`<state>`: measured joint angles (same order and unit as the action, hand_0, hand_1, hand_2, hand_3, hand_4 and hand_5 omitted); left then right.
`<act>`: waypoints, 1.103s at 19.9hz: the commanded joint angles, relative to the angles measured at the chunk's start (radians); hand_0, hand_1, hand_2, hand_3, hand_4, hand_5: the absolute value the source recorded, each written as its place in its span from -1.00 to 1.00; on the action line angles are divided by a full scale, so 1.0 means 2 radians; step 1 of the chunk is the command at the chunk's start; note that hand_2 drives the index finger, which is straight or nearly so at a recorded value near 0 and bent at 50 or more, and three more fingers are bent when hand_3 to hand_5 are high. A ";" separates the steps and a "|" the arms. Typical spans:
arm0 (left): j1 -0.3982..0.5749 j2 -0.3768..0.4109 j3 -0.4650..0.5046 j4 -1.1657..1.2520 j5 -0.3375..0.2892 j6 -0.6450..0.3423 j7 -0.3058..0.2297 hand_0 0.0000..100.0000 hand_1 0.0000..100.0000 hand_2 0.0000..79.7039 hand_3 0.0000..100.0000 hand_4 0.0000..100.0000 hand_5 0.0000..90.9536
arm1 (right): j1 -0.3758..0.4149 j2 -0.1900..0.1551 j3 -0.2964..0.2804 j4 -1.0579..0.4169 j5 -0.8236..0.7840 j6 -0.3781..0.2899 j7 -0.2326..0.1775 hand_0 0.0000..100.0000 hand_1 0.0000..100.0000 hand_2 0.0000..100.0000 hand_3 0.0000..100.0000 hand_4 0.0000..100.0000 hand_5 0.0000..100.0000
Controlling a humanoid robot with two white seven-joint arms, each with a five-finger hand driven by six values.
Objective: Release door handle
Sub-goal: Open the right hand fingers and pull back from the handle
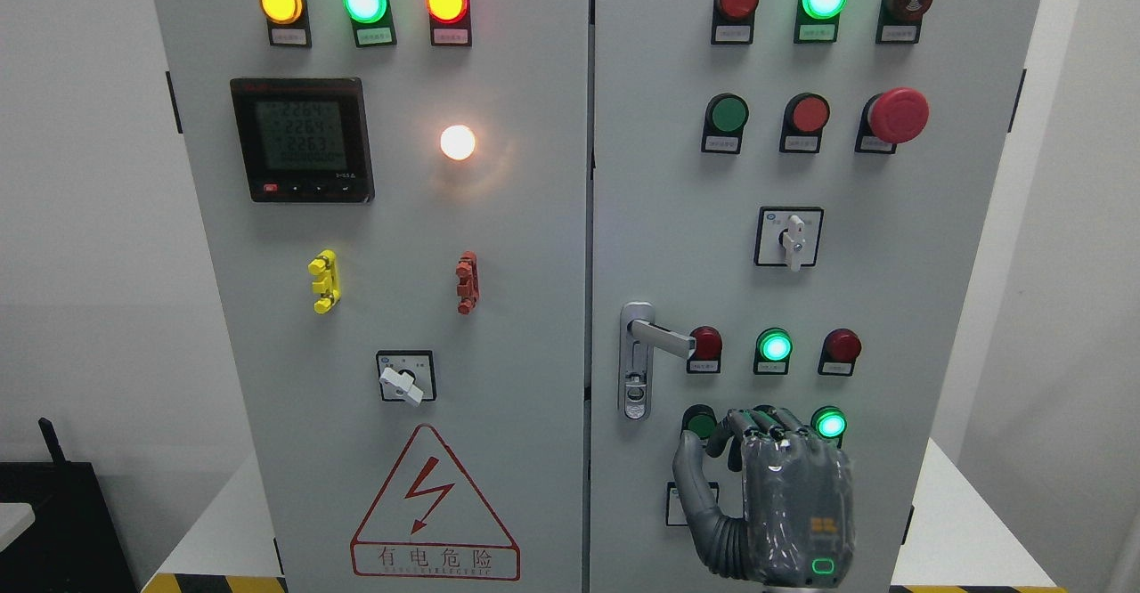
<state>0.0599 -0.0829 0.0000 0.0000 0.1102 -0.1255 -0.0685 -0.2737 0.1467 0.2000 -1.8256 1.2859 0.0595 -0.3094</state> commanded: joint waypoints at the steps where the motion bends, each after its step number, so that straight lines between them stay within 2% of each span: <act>1: 0.000 0.000 -0.006 -0.008 0.000 0.000 0.000 -0.76 -0.22 -1.00 -1.00 -1.00 -1.00 | 0.009 0.000 -0.034 -0.026 -0.002 -0.033 -0.007 0.24 -0.65 -0.77 -0.74 -0.83 -0.96; 2: 0.001 0.000 -0.006 -0.008 0.000 0.000 0.000 -0.76 -0.22 -1.00 -1.00 -1.00 -1.00 | 0.008 0.000 -0.038 -0.028 -0.007 -0.040 -0.008 0.23 -0.65 -0.80 -0.76 -0.87 -0.99; 3: 0.000 0.000 -0.006 -0.008 0.000 0.000 0.000 -0.76 -0.22 -1.00 -1.00 -1.00 -1.00 | 0.008 0.000 -0.041 -0.028 -0.015 -0.049 -0.008 0.20 -0.67 -0.93 -0.90 -1.00 -1.00; 4: 0.000 0.000 -0.006 -0.008 0.000 0.000 0.000 -0.76 -0.22 -1.00 -1.00 -1.00 -1.00 | 0.008 0.000 -0.044 -0.028 -0.020 -0.060 -0.009 0.18 -0.71 -1.00 -1.00 -1.00 -1.00; 8: 0.000 0.000 -0.006 -0.008 0.000 0.000 0.000 -0.76 -0.22 -1.00 -1.00 -1.00 -1.00 | 0.013 0.000 -0.060 -0.031 -0.039 -0.090 -0.020 0.08 -0.74 -1.00 -1.00 -1.00 -1.00; 10: 0.000 0.000 -0.006 -0.008 0.000 0.000 0.000 -0.76 -0.22 -1.00 -1.00 -1.00 -1.00 | 0.015 0.000 -0.087 -0.031 -0.040 -0.099 -0.019 0.04 -0.73 -1.00 -1.00 -1.00 -1.00; 14: 0.000 0.000 -0.006 -0.008 0.000 0.000 0.000 -0.76 -0.22 -1.00 -1.00 -1.00 -1.00 | 0.018 0.000 -0.112 -0.031 -0.048 -0.144 -0.018 0.01 -0.74 -1.00 -1.00 -1.00 -1.00; 22: 0.000 0.000 -0.006 -0.008 0.000 0.000 0.000 -0.76 -0.22 -1.00 -1.00 -1.00 -1.00 | 0.018 -0.002 -0.116 -0.031 -0.053 -0.147 -0.013 -0.06 -0.68 -0.94 -0.90 -1.00 -1.00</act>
<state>0.0602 -0.0829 0.0000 0.0000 0.1102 -0.1255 -0.0685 -0.2406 0.1458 0.0445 -1.8778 1.1887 -0.2318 -0.3403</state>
